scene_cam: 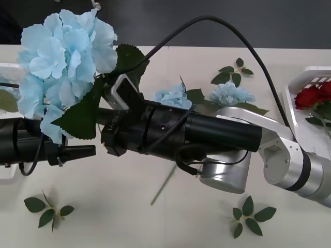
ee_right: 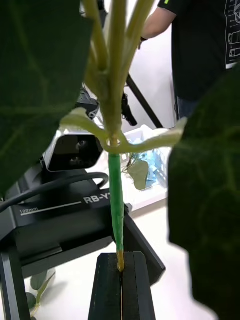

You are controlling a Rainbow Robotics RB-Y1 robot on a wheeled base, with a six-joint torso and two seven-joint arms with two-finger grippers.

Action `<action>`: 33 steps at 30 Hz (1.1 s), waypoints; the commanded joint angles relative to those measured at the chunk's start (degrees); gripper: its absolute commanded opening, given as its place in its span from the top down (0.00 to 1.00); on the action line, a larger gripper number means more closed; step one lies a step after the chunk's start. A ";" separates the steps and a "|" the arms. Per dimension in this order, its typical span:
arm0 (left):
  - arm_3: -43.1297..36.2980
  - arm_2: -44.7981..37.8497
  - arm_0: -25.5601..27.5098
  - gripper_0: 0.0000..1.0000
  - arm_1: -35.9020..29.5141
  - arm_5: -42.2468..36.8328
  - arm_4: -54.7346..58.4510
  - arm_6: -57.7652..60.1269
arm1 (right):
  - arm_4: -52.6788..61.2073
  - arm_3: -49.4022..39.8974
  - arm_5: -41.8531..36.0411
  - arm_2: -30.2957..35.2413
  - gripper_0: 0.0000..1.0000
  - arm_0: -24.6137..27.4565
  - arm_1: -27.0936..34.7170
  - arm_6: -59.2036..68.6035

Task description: Put the red flowers into the right box and the blue flowers into the left box

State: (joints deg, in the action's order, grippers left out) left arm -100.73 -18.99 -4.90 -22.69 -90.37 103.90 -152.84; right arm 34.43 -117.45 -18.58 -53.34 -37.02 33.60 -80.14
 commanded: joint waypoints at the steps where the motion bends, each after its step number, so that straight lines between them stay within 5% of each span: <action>1: -0.69 1.32 -2.66 0.00 1.25 -0.16 -1.34 -2.16 | 0.12 -1.02 0.39 -0.28 1.00 -1.48 0.06 -1.60; 12: -0.69 2.46 -4.24 0.04 4.59 -0.07 -4.32 -2.16 | 0.12 -1.02 0.39 -0.28 1.00 -1.48 0.06 -1.60; 13: -0.61 2.55 -4.24 0.42 4.59 -0.07 -4.32 -2.16 | 0.12 -1.02 0.39 -0.28 1.00 -1.48 0.06 -1.60; 15: 0.01 2.55 -4.15 0.86 4.67 -0.07 -4.06 -2.16 | 0.12 -1.02 0.39 -0.28 1.00 -1.48 0.06 -1.60; 18: 1.77 2.73 -4.59 0.99 4.67 -0.07 -2.74 -2.16 | 0.12 -1.02 0.39 -0.28 1.00 -1.48 0.06 -1.60; 27: 2.29 2.73 -4.68 1.00 4.41 -0.07 -2.22 -2.16 | 0.12 -1.02 0.39 -0.28 1.00 -1.48 0.06 -1.60; 32: 2.29 2.73 -4.68 1.00 4.32 -0.16 -1.95 -2.16 | 0.12 -1.02 0.39 -0.28 0.46 -1.48 0.06 -1.60; 33: 2.29 2.81 -4.59 1.00 4.32 -0.16 -1.95 -2.16 | 0.12 -1.02 0.39 -0.28 0.26 -1.48 0.06 -1.60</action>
State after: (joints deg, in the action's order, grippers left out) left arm -97.66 -16.33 -8.21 -17.83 -90.38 101.09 -152.84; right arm 34.42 -117.45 -18.58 -53.34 -37.02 33.60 -80.14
